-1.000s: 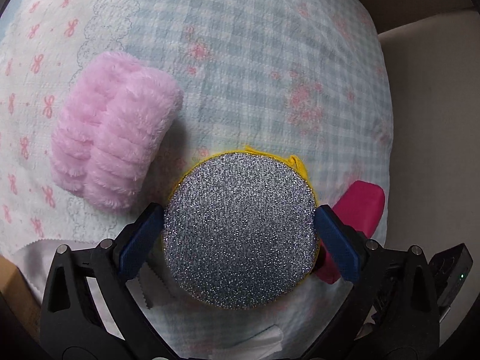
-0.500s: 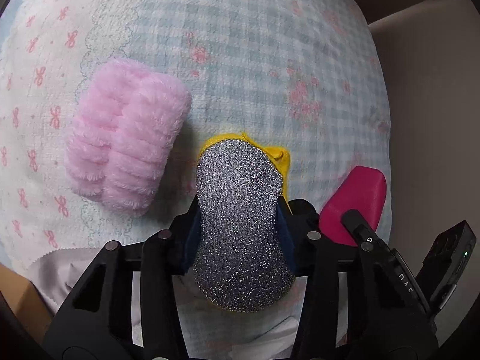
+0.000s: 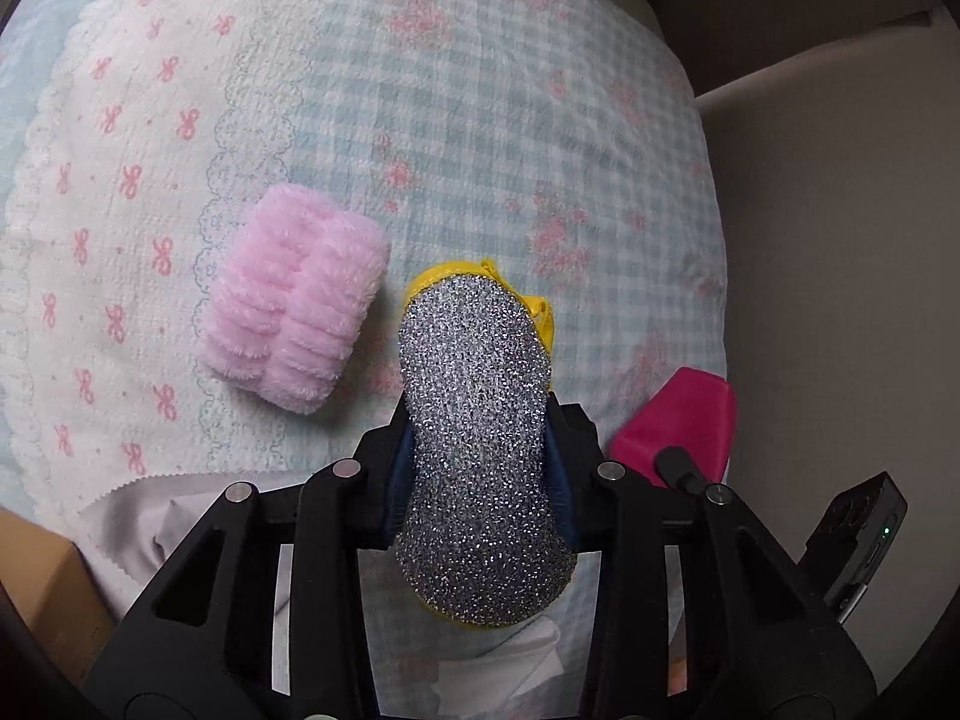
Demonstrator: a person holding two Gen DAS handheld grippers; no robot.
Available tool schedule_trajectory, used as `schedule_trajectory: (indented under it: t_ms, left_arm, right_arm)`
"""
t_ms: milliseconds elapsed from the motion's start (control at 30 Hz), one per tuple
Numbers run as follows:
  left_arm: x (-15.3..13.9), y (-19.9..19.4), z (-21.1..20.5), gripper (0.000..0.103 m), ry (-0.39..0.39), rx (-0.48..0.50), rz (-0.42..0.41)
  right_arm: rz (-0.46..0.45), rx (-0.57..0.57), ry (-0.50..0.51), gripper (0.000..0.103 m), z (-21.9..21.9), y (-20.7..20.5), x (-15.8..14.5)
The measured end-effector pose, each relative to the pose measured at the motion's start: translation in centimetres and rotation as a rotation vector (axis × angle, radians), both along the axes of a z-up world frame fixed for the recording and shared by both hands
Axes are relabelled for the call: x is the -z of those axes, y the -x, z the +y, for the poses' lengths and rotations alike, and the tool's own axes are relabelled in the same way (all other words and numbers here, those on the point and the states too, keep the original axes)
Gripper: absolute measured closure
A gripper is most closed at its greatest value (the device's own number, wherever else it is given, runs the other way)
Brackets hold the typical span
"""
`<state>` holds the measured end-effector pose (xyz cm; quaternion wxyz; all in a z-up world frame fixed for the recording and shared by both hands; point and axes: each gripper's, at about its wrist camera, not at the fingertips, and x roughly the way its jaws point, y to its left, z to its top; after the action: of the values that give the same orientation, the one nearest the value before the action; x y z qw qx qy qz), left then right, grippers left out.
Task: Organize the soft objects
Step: 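Grasp the silver sponge with the left tool while the right tool grasps the magenta pouch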
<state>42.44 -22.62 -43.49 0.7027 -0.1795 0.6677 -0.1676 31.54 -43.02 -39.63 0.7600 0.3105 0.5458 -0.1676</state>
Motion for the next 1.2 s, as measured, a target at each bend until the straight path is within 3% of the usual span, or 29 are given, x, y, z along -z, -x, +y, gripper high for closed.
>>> schedule_trajectory:
  t_ms: [300, 667, 1000, 1200]
  left_arm:
    - [-5.7, 1.8, 0.3, 0.069, 0.023, 0.006, -0.058]
    - [-16.5, 5.9, 3.3, 0.069, 0.056, -0.01, -0.163]
    - [-25.1, 12.2, 11.3, 0.069, 0.087, -0.041, -0.24]
    - [-27.6, 15.7, 18.3, 0.069, 0.048, -0.038, -0.273]
  right_arm:
    - [-0.052, -0.014, 0.02, 0.069, 0.8, 1.1, -5.5]
    - [-0.151, -0.075, 0.062, 0.069, 5.4, 3.3, -17.2]
    - [-0.203, -0.171, 0.115, 0.069, 13.8, 6.1, -27.2]
    - [-0.207, -0.228, 0.102, 0.069, 21.0, 7.9, -29.9]
